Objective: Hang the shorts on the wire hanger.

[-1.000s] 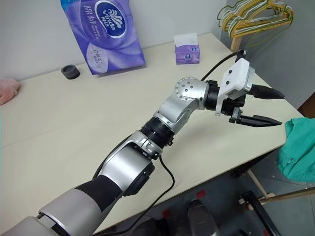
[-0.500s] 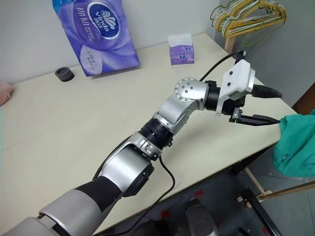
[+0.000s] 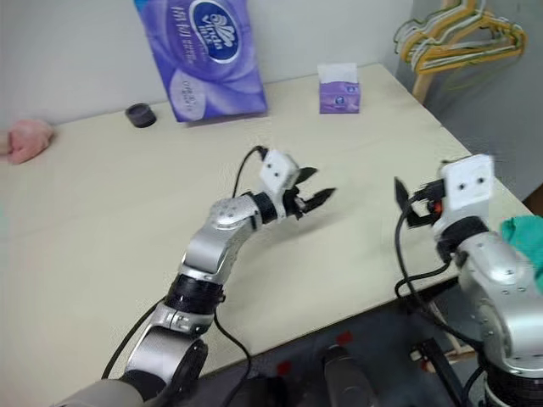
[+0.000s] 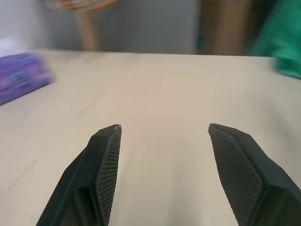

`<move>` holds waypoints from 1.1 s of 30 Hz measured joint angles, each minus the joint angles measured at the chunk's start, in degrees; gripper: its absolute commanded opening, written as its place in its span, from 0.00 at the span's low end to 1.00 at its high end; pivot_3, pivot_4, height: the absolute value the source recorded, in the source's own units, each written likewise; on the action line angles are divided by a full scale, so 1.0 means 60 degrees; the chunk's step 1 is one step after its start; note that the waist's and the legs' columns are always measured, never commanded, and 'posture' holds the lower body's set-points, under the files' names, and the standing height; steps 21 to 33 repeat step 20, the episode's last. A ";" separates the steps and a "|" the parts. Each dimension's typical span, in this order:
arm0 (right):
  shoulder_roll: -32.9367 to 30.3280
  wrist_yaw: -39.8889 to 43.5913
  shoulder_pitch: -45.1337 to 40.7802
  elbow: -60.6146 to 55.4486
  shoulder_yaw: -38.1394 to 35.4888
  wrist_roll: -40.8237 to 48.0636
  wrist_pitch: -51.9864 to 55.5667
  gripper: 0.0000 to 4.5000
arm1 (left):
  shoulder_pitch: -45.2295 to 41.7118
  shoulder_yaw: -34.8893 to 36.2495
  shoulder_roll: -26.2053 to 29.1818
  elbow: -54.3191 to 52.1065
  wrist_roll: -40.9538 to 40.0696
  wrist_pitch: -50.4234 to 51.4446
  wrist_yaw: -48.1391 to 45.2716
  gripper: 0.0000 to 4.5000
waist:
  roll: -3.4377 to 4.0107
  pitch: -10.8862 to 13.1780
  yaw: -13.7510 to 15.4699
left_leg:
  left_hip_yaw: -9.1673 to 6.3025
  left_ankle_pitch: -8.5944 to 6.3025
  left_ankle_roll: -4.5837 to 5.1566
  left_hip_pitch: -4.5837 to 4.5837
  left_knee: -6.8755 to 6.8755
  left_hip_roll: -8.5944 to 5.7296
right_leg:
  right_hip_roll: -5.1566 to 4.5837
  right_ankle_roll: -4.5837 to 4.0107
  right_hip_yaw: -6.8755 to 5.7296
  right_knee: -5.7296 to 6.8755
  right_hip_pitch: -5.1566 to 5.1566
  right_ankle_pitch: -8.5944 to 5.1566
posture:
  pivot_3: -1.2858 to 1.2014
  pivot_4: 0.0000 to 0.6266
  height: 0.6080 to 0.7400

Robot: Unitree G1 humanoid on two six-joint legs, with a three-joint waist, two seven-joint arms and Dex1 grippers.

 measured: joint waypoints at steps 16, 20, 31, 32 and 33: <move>0.2971 0.0211 -0.0797 0.5933 0.1479 -0.1436 -0.4186 0.99 | 0.3345 0.2009 -0.0387 -0.1550 0.1254 -0.0201 0.4736 0.69 | -0.0184 -0.0208 0.1967 | -0.0136 0.0041 -0.0041 -0.0025 0.0091 -0.0005 | -0.0022 -0.0103 -0.0214 0.0091 0.0000 0.0060 | 0.55 0.17 1.00; 0.2977 0.0337 -0.0802 0.6305 0.1505 -0.1690 -0.4655 0.99 | 0.3346 0.1953 -0.0312 -0.1550 0.0913 -0.0202 0.4358 0.69 | -0.0218 -0.0265 0.2125 | -0.0184 0.0065 -0.0068 -0.0031 0.0089 -0.0005 | -0.0018 -0.0134 -0.0262 0.0107 0.0003 0.0063 | 0.56 0.17 1.00; 0.2977 0.0337 -0.0802 0.6305 0.1505 -0.1690 -0.4655 0.99 | 0.3346 0.1953 -0.0312 -0.1550 0.0913 -0.0202 0.4358 0.69 | -0.0218 -0.0265 0.2125 | -0.0184 0.0065 -0.0068 -0.0031 0.0089 -0.0005 | -0.0018 -0.0134 -0.0262 0.0107 0.0003 0.0063 | 0.56 0.17 1.00; 0.2977 0.0337 -0.0802 0.6305 0.1505 -0.1690 -0.4655 0.99 | 0.3346 0.1953 -0.0312 -0.1550 0.0913 -0.0202 0.4358 0.69 | -0.0218 -0.0265 0.2125 | -0.0184 0.0065 -0.0068 -0.0031 0.0089 -0.0005 | -0.0018 -0.0134 -0.0262 0.0107 0.0003 0.0063 | 0.56 0.17 1.00; 0.2977 0.0337 -0.0802 0.6305 0.1505 -0.1690 -0.4655 0.99 | 0.3346 0.1953 -0.0312 -0.1550 0.0913 -0.0202 0.4358 0.69 | -0.0218 -0.0265 0.2125 | -0.0184 0.0065 -0.0068 -0.0031 0.0089 -0.0005 | -0.0018 -0.0134 -0.0262 0.0107 0.0003 0.0063 | 0.56 0.17 1.00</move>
